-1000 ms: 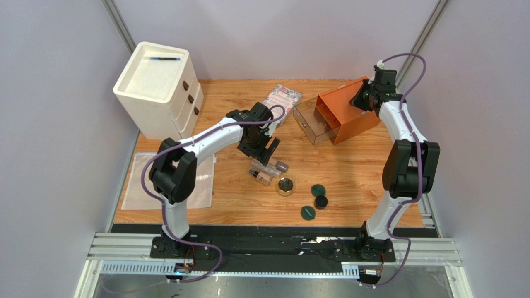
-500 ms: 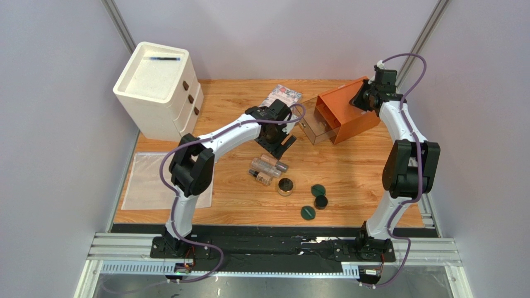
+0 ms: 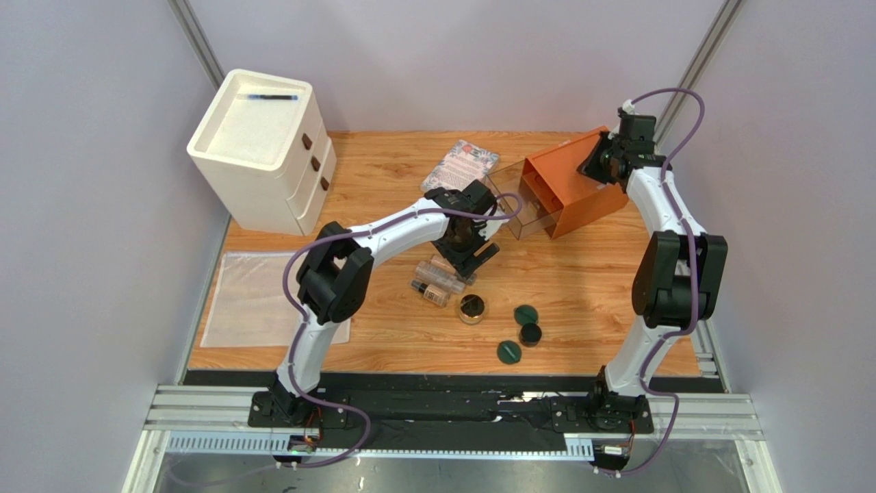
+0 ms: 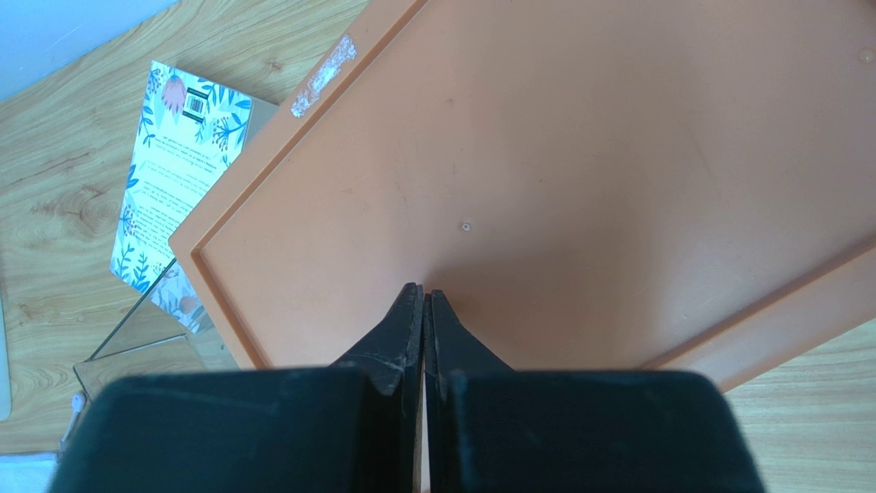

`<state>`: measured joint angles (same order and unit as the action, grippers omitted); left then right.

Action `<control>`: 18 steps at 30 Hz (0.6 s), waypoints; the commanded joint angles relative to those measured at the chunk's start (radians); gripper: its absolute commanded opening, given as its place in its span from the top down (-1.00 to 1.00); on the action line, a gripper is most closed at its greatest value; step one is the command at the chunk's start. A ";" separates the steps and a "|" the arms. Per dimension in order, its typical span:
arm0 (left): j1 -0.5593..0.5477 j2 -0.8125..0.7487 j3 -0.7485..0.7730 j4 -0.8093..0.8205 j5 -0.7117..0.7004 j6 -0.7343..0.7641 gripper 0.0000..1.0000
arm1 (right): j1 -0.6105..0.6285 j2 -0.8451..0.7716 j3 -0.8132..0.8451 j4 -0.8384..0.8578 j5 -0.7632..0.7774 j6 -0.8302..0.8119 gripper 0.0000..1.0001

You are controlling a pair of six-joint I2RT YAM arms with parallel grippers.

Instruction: Organize the makeup

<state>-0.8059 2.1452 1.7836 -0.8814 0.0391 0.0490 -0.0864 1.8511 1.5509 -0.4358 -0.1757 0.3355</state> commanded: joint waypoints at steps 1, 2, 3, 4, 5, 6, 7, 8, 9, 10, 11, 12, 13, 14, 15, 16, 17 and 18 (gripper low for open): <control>-0.009 0.033 0.046 -0.010 -0.001 0.029 -0.61 | 0.005 0.060 -0.060 -0.173 0.005 -0.032 1.00; -0.012 0.038 0.048 -0.008 -0.007 0.029 -0.61 | 0.005 0.059 -0.058 -0.173 0.007 -0.032 1.00; -0.012 0.045 0.048 -0.008 -0.008 0.028 -0.61 | 0.005 0.060 -0.060 -0.175 0.007 -0.030 1.00; -0.012 0.050 0.050 -0.008 -0.011 0.028 -0.61 | 0.004 0.062 -0.057 -0.176 0.007 -0.032 1.00; -0.013 0.056 0.050 -0.005 -0.021 0.025 -0.61 | 0.004 0.060 -0.058 -0.175 0.007 -0.030 1.00; -0.013 0.062 0.050 -0.002 -0.024 0.025 -0.61 | 0.004 0.062 -0.057 -0.175 0.005 -0.032 1.00; -0.013 0.067 0.053 0.004 -0.027 0.022 -0.61 | 0.004 0.062 -0.055 -0.175 0.005 -0.032 1.00; -0.013 0.073 0.054 0.007 -0.037 0.017 -0.60 | 0.004 0.062 -0.055 -0.176 0.004 -0.029 1.00; -0.015 0.079 0.059 0.010 -0.038 0.006 -0.60 | 0.004 0.062 -0.057 -0.175 0.002 -0.030 1.00; -0.013 0.085 0.066 0.016 -0.038 0.005 -0.60 | 0.002 0.065 -0.057 -0.175 0.002 -0.029 1.00; -0.013 0.097 0.074 0.015 -0.038 -0.011 -0.59 | 0.002 0.065 -0.055 -0.175 0.001 -0.029 1.00; -0.013 0.104 0.091 0.015 -0.038 -0.017 -0.58 | 0.002 0.065 -0.055 -0.175 0.001 -0.027 1.00; -0.013 0.110 0.099 0.013 -0.038 -0.023 -0.56 | 0.002 0.065 -0.057 -0.176 0.001 -0.027 1.00; -0.013 0.120 0.103 0.012 -0.062 -0.027 -0.51 | 0.004 0.065 -0.055 -0.176 0.001 -0.027 1.00; -0.013 0.123 0.112 0.012 -0.062 -0.034 -0.46 | 0.002 0.066 -0.054 -0.175 -0.001 -0.029 1.00; -0.013 0.128 0.117 0.012 -0.059 -0.034 -0.38 | 0.004 0.066 -0.054 -0.175 0.001 -0.029 1.00; -0.013 0.137 0.122 0.009 -0.056 -0.035 -0.19 | 0.002 0.065 -0.055 -0.176 0.001 -0.029 1.00; -0.013 0.142 0.131 0.006 -0.053 -0.034 -0.03 | 0.002 0.066 -0.054 -0.176 0.001 -0.030 1.00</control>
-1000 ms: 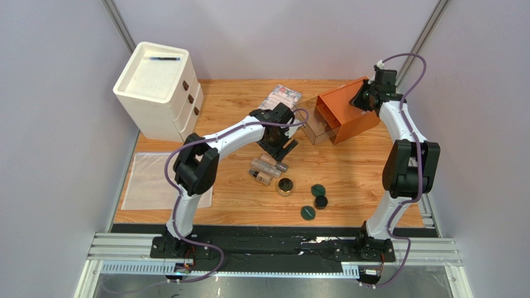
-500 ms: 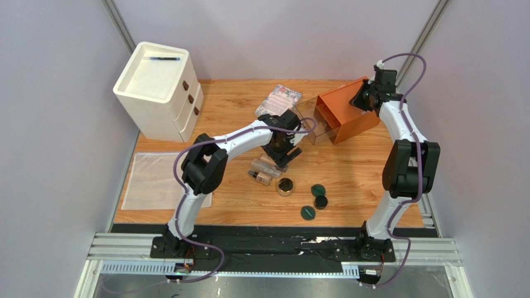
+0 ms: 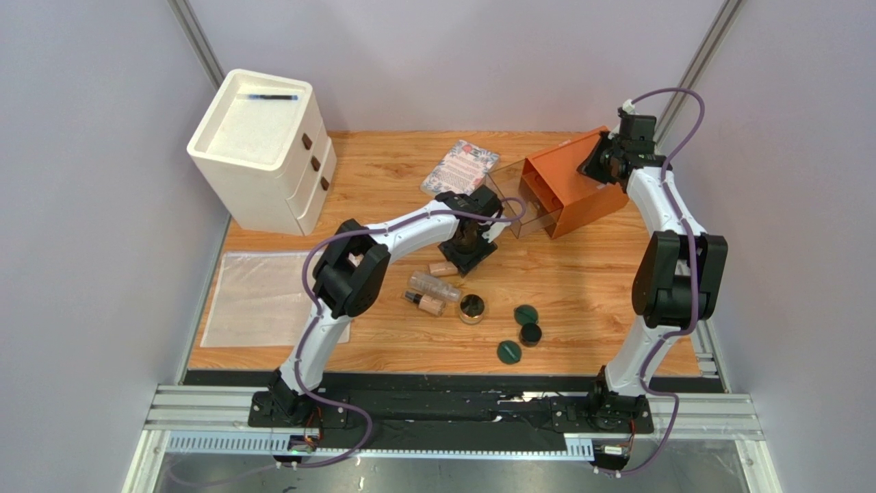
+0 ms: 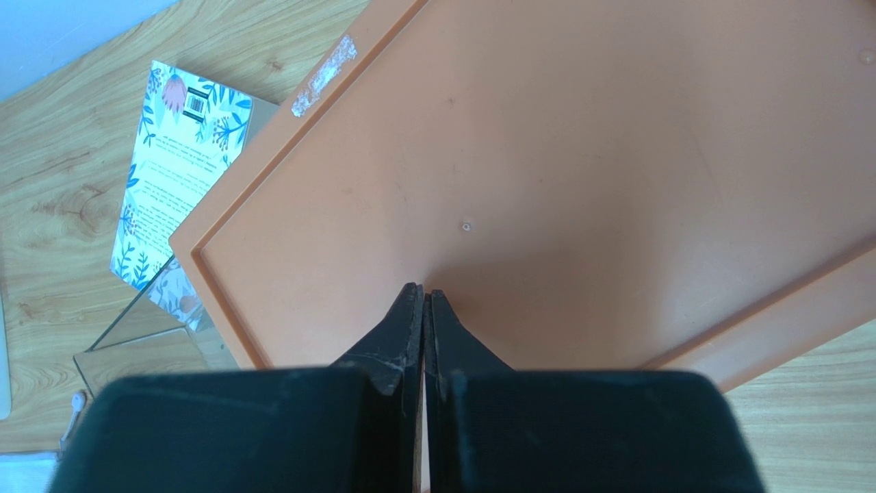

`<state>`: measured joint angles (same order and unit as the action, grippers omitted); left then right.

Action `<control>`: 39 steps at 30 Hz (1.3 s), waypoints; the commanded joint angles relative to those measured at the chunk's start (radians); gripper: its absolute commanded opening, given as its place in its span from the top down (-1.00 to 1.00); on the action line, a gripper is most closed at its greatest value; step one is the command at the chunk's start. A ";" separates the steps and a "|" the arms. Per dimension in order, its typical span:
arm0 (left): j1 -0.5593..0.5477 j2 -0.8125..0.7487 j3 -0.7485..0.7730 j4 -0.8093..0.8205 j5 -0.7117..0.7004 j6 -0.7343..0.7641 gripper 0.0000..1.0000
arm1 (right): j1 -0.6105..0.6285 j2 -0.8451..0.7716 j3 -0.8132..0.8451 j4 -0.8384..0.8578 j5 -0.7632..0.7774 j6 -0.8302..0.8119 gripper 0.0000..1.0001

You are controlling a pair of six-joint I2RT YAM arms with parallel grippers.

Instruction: Organize the makeup

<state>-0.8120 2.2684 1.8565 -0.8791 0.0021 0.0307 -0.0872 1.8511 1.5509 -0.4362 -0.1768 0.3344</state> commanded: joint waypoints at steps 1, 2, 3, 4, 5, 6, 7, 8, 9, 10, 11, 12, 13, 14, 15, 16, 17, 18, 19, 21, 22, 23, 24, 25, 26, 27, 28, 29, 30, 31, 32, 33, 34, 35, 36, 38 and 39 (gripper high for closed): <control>-0.009 0.023 0.063 -0.003 -0.016 -0.018 0.45 | 0.003 0.066 -0.055 -0.177 0.002 -0.029 1.00; -0.007 0.028 0.066 -0.009 -0.030 -0.020 0.68 | 0.003 0.066 -0.054 -0.177 0.002 -0.028 1.00; -0.007 0.028 0.067 -0.011 -0.034 -0.026 0.86 | 0.003 0.065 -0.054 -0.177 0.000 -0.026 1.00; -0.007 0.028 0.067 -0.012 -0.042 -0.026 1.00 | 0.003 0.065 -0.054 -0.176 -0.001 -0.026 1.00; -0.007 0.019 0.066 -0.012 -0.065 -0.025 1.00 | 0.003 0.065 -0.055 -0.174 -0.001 -0.026 1.00; -0.007 0.011 0.061 -0.011 -0.074 -0.026 1.00 | 0.003 0.066 -0.054 -0.176 -0.001 -0.026 1.00; -0.007 0.003 0.056 -0.005 -0.106 -0.025 1.00 | 0.003 0.065 -0.054 -0.176 -0.001 -0.025 1.00; -0.007 -0.019 0.053 0.002 -0.122 -0.047 1.00 | 0.003 0.066 -0.054 -0.176 -0.003 -0.024 1.00; -0.007 -0.033 0.040 0.009 -0.135 -0.051 1.00 | 0.004 0.068 -0.052 -0.176 -0.003 -0.023 1.00; -0.007 -0.047 0.033 0.029 -0.163 -0.051 1.00 | 0.003 0.066 -0.051 -0.177 -0.004 -0.020 1.00; -0.006 -0.076 0.023 0.043 -0.178 -0.057 1.00 | 0.003 0.068 -0.051 -0.176 -0.006 -0.020 1.00; -0.006 -0.102 0.015 0.051 -0.209 -0.060 1.00 | 0.003 0.068 -0.051 -0.177 -0.006 -0.020 1.00; -0.004 -0.116 0.012 0.057 -0.224 -0.067 1.00 | 0.004 0.068 -0.049 -0.176 -0.006 -0.020 1.00; -0.003 -0.128 0.004 0.066 -0.238 -0.072 1.00 | 0.004 0.069 -0.049 -0.177 -0.006 -0.020 1.00; 0.000 -0.150 0.004 0.068 -0.258 -0.077 1.00 | 0.003 0.068 -0.048 -0.179 -0.006 -0.021 1.00; 0.008 -0.161 0.010 0.066 -0.263 -0.090 1.00 | 0.004 0.068 -0.049 -0.177 -0.006 -0.020 1.00; 0.014 -0.170 0.015 0.065 -0.269 -0.098 1.00 | 0.003 0.068 -0.049 -0.177 -0.004 -0.020 1.00; 0.017 -0.191 0.020 0.063 -0.274 -0.107 1.00 | 0.003 0.068 -0.049 -0.177 -0.006 -0.020 1.00; 0.031 -0.202 0.033 0.063 -0.275 -0.127 1.00 | 0.003 0.068 -0.049 -0.179 -0.007 -0.020 1.00; 0.043 -0.236 0.059 0.071 -0.266 -0.158 1.00 | 0.004 0.071 -0.049 -0.177 -0.009 -0.020 1.00; 0.054 -0.245 0.070 0.080 -0.242 -0.163 1.00 | 0.003 0.071 -0.049 -0.177 -0.010 -0.021 1.00; 0.057 -0.263 0.082 0.084 -0.225 -0.167 1.00 | 0.003 0.072 -0.049 -0.179 -0.010 -0.020 1.00; 0.062 -0.268 0.119 0.101 -0.203 -0.170 1.00 | 0.004 0.073 -0.049 -0.179 -0.010 -0.018 1.00; 0.066 -0.270 0.144 0.106 -0.164 -0.169 1.00 | 0.003 0.076 -0.048 -0.177 -0.012 -0.020 1.00; 0.068 -0.262 0.171 0.109 -0.143 -0.172 1.00 | 0.003 0.077 -0.048 -0.179 -0.012 -0.020 1.00; 0.068 -0.253 0.241 0.109 -0.125 -0.173 1.00 | 0.003 0.077 -0.048 -0.177 -0.013 -0.020 1.00; 0.068 -0.241 0.280 0.109 -0.097 -0.178 1.00 | 0.003 0.077 -0.046 -0.179 -0.013 -0.018 1.00; 0.070 -0.213 0.321 0.109 -0.082 -0.196 1.00 | 0.003 0.077 -0.046 -0.180 -0.013 -0.020 1.00; 0.074 -0.199 0.390 0.124 -0.064 -0.212 1.00 | 0.003 0.077 -0.046 -0.180 -0.013 -0.020 1.00; 0.082 -0.175 0.417 0.141 -0.010 -0.230 1.00 | 0.003 0.079 -0.046 -0.180 -0.013 -0.021 1.00; 0.099 -0.164 0.449 0.163 0.031 -0.280 1.00 | 0.003 0.079 -0.046 -0.182 -0.015 -0.020 1.00; 0.111 -0.155 0.460 0.214 0.071 -0.316 1.00 | 0.003 0.079 -0.046 -0.182 -0.015 -0.020 1.00; 0.123 -0.136 0.467 0.244 0.163 -0.354 1.00 | 0.003 0.077 -0.048 -0.182 -0.016 -0.021 1.00; 0.152 -0.127 0.468 0.277 0.208 -0.453 1.00 | 0.003 0.077 -0.046 -0.183 -0.016 -0.023 1.00; 0.166 -0.116 0.466 0.354 0.257 -0.509 1.00 | 0.003 0.076 -0.049 -0.182 -0.015 -0.021 1.00; 0.189 -0.070 0.464 0.426 0.392 -0.675 1.00 | 0.003 0.074 -0.051 -0.180 -0.015 -0.021 1.00; 0.203 -0.052 0.467 0.496 0.457 -0.727 1.00 | 0.004 0.074 -0.051 -0.179 -0.015 -0.021 1.00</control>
<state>-0.6666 2.1193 2.3100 -0.5938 0.1822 -0.3943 -0.0887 1.8534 1.5513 -0.4339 -0.1864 0.3328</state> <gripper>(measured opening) 0.359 0.002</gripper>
